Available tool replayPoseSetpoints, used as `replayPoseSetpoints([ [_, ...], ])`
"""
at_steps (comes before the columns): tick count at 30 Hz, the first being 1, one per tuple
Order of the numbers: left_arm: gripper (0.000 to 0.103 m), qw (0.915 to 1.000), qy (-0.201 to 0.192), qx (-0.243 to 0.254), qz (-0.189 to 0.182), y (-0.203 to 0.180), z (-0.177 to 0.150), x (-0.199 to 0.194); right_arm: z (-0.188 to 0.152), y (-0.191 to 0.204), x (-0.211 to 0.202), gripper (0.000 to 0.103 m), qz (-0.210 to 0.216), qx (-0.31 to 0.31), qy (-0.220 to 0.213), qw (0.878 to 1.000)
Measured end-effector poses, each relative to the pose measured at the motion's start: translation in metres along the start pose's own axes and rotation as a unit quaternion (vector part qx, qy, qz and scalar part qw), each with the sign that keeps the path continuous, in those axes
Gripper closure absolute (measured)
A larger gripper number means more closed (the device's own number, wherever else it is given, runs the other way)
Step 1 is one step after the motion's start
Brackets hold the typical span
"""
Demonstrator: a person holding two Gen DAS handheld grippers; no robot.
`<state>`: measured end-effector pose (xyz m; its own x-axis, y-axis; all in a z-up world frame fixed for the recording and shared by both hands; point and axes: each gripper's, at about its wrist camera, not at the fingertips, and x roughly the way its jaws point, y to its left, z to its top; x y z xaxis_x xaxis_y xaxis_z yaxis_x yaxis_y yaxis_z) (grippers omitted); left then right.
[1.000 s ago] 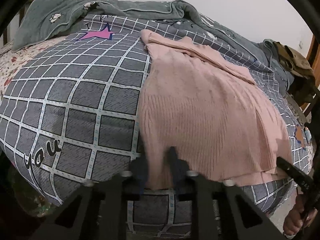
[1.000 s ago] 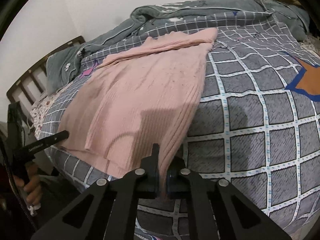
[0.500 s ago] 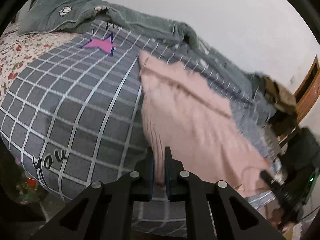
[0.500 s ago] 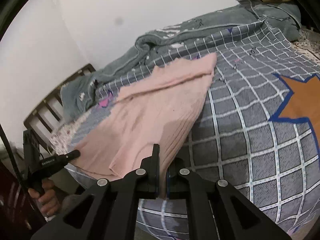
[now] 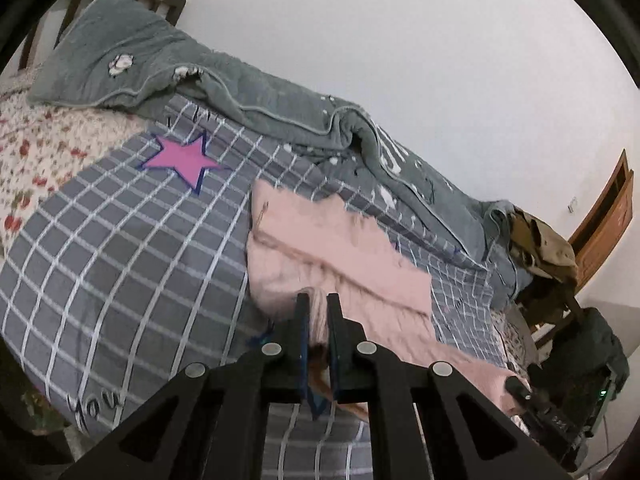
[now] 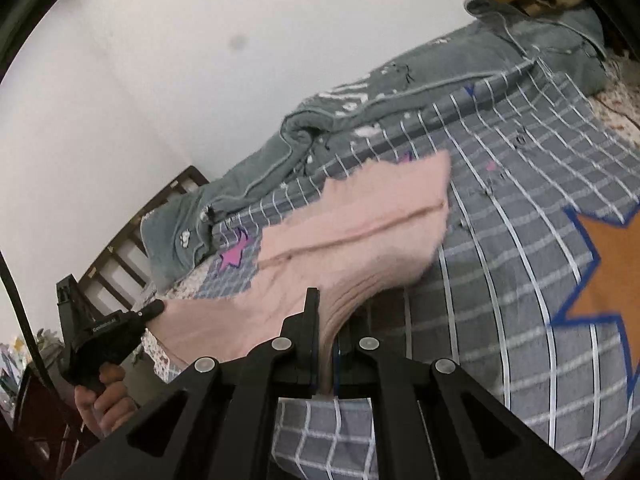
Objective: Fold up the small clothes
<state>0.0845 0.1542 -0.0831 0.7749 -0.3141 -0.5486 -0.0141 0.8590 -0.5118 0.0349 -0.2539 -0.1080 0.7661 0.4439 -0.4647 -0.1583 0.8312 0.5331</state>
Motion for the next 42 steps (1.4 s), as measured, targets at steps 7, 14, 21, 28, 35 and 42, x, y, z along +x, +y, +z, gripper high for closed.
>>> replayPoseSetpoints([
  [7, 0.095, 0.9999, -0.011, 0.012, 0.0, -0.008, 0.034, 0.025, 0.036, 0.004, 0.017, 0.098, 0.013, -0.009, -0.016, 1.0],
  [14, 0.095, 0.9996, -0.029, -0.002, -0.008, -0.008, 0.072, 0.052, 0.077, -0.014, 0.042, 0.098, 0.032, 0.029, -0.031, 0.999],
  [21, 0.095, 0.9992, -0.038, 0.007, -0.01, -0.02, 0.096, 0.084, 0.104, -0.014, 0.07, 0.098, 0.008, 0.004, -0.044, 0.999],
  [28, 0.095, 0.9986, -0.045, 0.024, 0.012, -0.027, 0.112, 0.12, 0.129, -0.023, 0.1, 0.098, 0.009, 0.003, -0.045, 0.999],
  [35, 0.095, 0.9982, -0.039, 0.02, 0.041, -0.021, 0.122, 0.166, 0.146, -0.034, 0.141, 0.098, -0.005, -0.002, -0.037, 0.999],
  [42, 0.095, 0.9976, -0.02, 0.027, 0.06, -0.019, 0.13, 0.209, 0.154, -0.043, 0.181, 0.098, -0.026, -0.01, -0.025, 0.999],
])
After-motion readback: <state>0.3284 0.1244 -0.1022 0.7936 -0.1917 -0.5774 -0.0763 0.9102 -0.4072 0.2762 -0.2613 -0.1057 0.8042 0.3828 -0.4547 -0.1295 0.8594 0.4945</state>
